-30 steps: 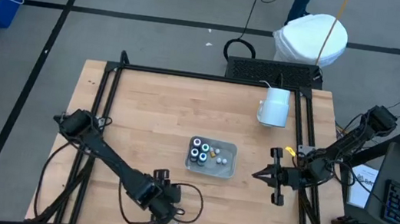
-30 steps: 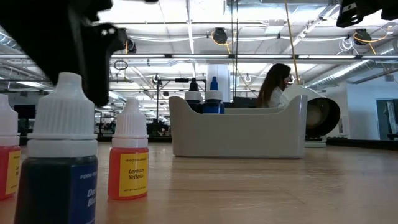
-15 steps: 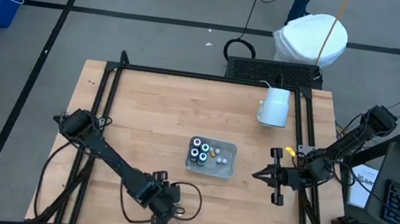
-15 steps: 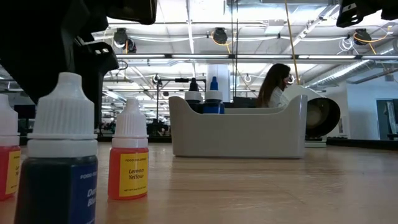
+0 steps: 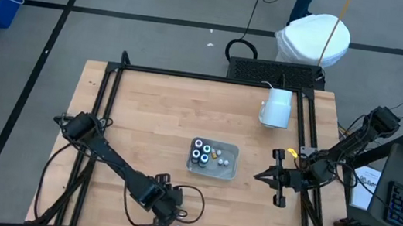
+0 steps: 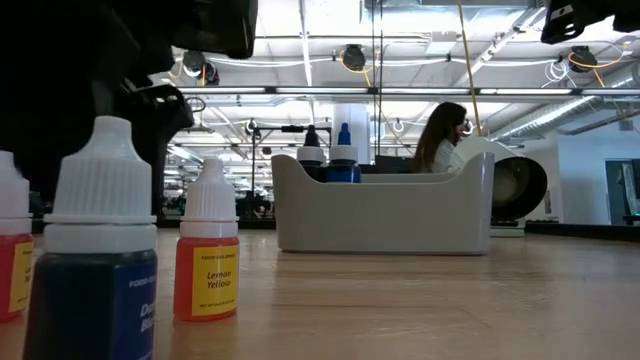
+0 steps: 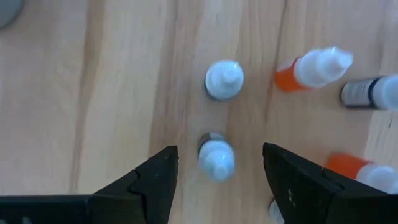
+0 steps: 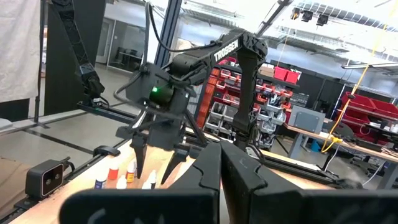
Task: Pick & Place food coloring
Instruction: Put the small black food coloring into the gray bin
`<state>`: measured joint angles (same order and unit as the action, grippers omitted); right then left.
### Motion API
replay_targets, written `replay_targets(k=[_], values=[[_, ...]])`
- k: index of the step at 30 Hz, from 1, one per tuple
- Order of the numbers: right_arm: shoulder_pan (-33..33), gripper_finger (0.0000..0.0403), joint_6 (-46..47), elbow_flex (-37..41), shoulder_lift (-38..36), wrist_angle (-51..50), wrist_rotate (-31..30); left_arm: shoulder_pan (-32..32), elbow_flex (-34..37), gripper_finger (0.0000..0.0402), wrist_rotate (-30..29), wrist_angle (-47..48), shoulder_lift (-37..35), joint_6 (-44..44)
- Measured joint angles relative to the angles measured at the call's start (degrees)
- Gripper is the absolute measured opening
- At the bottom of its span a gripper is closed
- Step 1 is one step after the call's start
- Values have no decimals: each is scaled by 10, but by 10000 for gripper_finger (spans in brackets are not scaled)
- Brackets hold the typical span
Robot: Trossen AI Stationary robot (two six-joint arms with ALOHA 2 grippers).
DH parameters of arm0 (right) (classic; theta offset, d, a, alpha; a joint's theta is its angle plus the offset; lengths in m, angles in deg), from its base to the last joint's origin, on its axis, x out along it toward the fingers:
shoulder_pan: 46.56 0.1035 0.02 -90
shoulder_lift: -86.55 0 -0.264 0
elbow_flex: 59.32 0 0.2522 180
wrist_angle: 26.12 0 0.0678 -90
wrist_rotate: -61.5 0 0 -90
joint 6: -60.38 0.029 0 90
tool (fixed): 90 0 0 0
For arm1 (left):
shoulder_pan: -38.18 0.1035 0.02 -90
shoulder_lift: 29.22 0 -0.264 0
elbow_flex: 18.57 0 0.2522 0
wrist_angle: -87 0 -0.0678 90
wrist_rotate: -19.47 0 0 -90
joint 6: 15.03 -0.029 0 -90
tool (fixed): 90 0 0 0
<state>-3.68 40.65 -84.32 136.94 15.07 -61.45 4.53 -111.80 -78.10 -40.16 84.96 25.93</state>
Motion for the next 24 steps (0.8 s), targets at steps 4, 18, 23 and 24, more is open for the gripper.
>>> replay_targets(k=[4, 18, 23, 24], values=[[0, 0, 0, 0, 0, 2, 0, 0, 0, 239, 1, -4, 5, -2], [0, 0, 0, 0, 0, 2, 0, 4, 0, 239, -5, -3, 4, -3], [0, 0, 0, 0, 0, 2, 0, 5, 0, 239, -14, -3, 4, -14], [0, 0, 0, 0, 0, 2, 0, 6, 0, 239, -14, -3, 4, -14]])
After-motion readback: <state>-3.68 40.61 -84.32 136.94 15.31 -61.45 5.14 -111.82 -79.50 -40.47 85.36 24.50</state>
